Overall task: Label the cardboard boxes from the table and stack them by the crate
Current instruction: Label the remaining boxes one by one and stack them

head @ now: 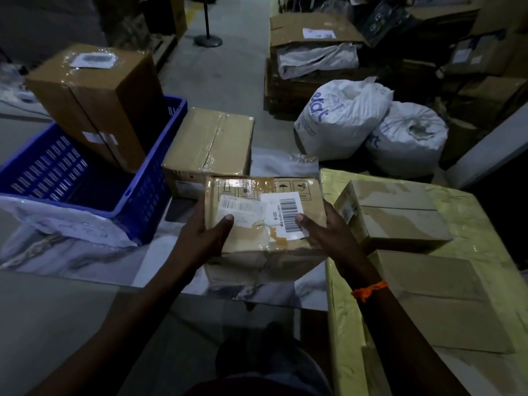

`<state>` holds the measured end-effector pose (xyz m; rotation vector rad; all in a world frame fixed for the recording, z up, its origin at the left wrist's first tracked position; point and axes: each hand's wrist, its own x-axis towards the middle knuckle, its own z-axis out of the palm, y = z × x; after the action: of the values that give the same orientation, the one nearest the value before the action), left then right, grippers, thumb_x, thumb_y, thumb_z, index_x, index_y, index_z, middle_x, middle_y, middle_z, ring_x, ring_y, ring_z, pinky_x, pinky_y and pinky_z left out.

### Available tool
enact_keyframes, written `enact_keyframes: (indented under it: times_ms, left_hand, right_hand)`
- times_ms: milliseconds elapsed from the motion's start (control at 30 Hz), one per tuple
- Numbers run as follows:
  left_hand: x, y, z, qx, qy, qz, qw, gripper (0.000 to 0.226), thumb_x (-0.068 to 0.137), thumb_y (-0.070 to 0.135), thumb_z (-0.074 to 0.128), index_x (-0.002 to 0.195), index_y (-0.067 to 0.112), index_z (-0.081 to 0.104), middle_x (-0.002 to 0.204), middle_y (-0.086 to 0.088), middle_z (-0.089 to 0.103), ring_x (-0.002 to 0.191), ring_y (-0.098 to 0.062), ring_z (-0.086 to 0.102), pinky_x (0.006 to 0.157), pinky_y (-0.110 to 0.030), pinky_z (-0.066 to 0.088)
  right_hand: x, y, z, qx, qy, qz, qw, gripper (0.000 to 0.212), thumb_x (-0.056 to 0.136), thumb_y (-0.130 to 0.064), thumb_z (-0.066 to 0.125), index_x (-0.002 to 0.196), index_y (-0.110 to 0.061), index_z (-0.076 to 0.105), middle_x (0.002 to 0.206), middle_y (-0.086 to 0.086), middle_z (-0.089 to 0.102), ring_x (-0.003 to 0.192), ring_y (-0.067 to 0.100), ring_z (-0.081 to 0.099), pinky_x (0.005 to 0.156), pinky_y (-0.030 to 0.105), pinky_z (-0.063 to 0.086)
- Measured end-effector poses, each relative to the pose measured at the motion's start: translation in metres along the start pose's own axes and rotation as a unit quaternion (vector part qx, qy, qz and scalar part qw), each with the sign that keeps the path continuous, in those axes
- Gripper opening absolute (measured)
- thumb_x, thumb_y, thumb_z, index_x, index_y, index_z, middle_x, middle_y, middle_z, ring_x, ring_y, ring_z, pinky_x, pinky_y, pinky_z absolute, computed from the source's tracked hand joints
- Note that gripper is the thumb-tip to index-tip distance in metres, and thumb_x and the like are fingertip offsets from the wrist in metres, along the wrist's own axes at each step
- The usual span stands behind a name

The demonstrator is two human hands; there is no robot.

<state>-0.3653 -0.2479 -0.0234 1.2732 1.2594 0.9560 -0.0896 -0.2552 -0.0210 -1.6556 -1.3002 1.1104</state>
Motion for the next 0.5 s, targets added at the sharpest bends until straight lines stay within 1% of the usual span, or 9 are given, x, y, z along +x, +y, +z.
enact_keyframes:
  times_ms: [67, 133, 167, 233, 300, 367, 433, 467, 500]
  left_hand:
    - [-0.003, -0.003, 0.007, -0.018, -0.011, -0.007, 1.0, 0.053, 0.096, 0.024, 0.069, 0.143, 0.034, 0.047, 0.129, 0.01, 0.067, 0.117, -0.007, 0.065, 0.098, -0.041, 0.057]
    - [-0.004, -0.003, 0.018, -0.02, -0.02, -0.007, 1.0, 0.069, 0.086, 0.029, 0.076, 0.146, 0.032, 0.043, 0.132, 0.008, 0.065, 0.119, -0.01, 0.064, 0.095, -0.043, 0.058]
    - [-0.006, -0.003, 0.025, -0.012, -0.021, -0.004, 1.0, 0.075, 0.081, 0.032, 0.077, 0.147, 0.032, 0.041, 0.134, 0.009, 0.063, 0.12, -0.008, 0.063, 0.095, -0.041, 0.058]
    - [-0.01, -0.001, 0.04, -0.003, 0.0, 0.005, 1.0, 0.077, 0.077, 0.037, 0.076, 0.146, 0.032, 0.041, 0.138, 0.014, 0.059, 0.125, -0.002, 0.057, 0.098, -0.035, 0.054]
    - [-0.016, 0.001, 0.051, -0.025, 0.035, -0.001, 0.999, 0.068, 0.081, 0.051, 0.072, 0.141, 0.033, 0.048, 0.138, 0.015, 0.06, 0.126, -0.003, 0.057, 0.1, -0.035, 0.051]
    - [-0.02, 0.003, 0.057, -0.057, 0.067, -0.028, 0.996, 0.052, 0.09, 0.064, 0.06, 0.133, 0.035, 0.056, 0.131, 0.012, 0.064, 0.121, -0.007, 0.061, 0.099, -0.041, 0.052]
    - [-0.023, 0.004, 0.056, -0.081, 0.092, -0.081, 0.989, 0.035, 0.102, 0.058, 0.047, 0.117, 0.03, 0.063, 0.114, 0.008, 0.068, 0.105, -0.01, 0.065, 0.095, -0.041, 0.052]
    - [-0.025, 0.004, 0.056, -0.079, 0.098, -0.111, 0.986, 0.032, 0.104, 0.054, 0.044, 0.107, 0.029, 0.063, 0.107, 0.007, 0.067, 0.097, -0.01, 0.064, 0.09, -0.039, 0.051]
    - [-0.029, 0.004, 0.054, -0.068, 0.094, -0.133, 0.984, 0.029, 0.104, 0.052, 0.044, 0.104, 0.03, 0.063, 0.106, 0.005, 0.067, 0.095, -0.011, 0.063, 0.085, -0.036, 0.051]
  right_hand:
    - [-0.007, 0.01, -0.011, 0.01, 0.025, 0.01, 1.0, 0.051, 0.092, -0.036, 0.077, 0.138, -0.028, 0.057, 0.124, -0.006, 0.072, 0.112, 0.011, 0.069, 0.097, 0.04, 0.058]
    - [-0.013, 0.017, -0.029, 0.042, 0.047, 0.03, 0.998, 0.056, 0.088, -0.028, 0.081, 0.138, -0.025, 0.055, 0.126, -0.002, 0.07, 0.11, 0.013, 0.07, 0.087, 0.032, 0.061]
    - [-0.017, 0.019, -0.039, 0.054, 0.052, 0.036, 0.997, 0.063, 0.086, -0.025, 0.082, 0.141, -0.023, 0.052, 0.127, 0.0, 0.069, 0.111, 0.015, 0.069, 0.082, 0.031, 0.062]
    - [-0.024, 0.024, -0.055, 0.06, 0.059, 0.03, 0.996, 0.077, 0.08, -0.022, 0.087, 0.145, -0.022, 0.046, 0.128, -0.002, 0.066, 0.114, 0.016, 0.067, 0.082, 0.033, 0.061]
    - [-0.032, 0.032, -0.066, 0.056, 0.066, 0.025, 0.996, 0.08, 0.077, -0.029, 0.089, 0.144, -0.023, 0.046, 0.13, -0.005, 0.064, 0.116, 0.012, 0.064, 0.084, 0.033, 0.058]
    - [-0.041, 0.044, -0.073, 0.091, 0.061, 0.043, 0.993, 0.063, 0.084, -0.042, 0.081, 0.138, -0.027, 0.053, 0.134, -0.001, 0.063, 0.119, 0.017, 0.065, 0.083, 0.033, 0.059]
    - [-0.048, 0.056, -0.074, 0.156, 0.022, 0.077, 0.984, 0.042, 0.099, -0.045, 0.063, 0.137, -0.026, 0.058, 0.134, 0.004, 0.066, 0.12, 0.023, 0.066, 0.079, 0.034, 0.06]
    - [-0.052, 0.059, -0.071, 0.187, 0.004, 0.116, 0.976, 0.042, 0.101, -0.051, 0.055, 0.135, -0.028, 0.062, 0.129, 0.001, 0.07, 0.115, 0.021, 0.069, 0.078, 0.036, 0.059]
    - [-0.056, 0.062, -0.066, 0.199, -0.01, 0.155, 0.968, 0.042, 0.099, -0.056, 0.053, 0.131, -0.031, 0.065, 0.122, -0.003, 0.074, 0.109, 0.017, 0.071, 0.077, 0.037, 0.058]
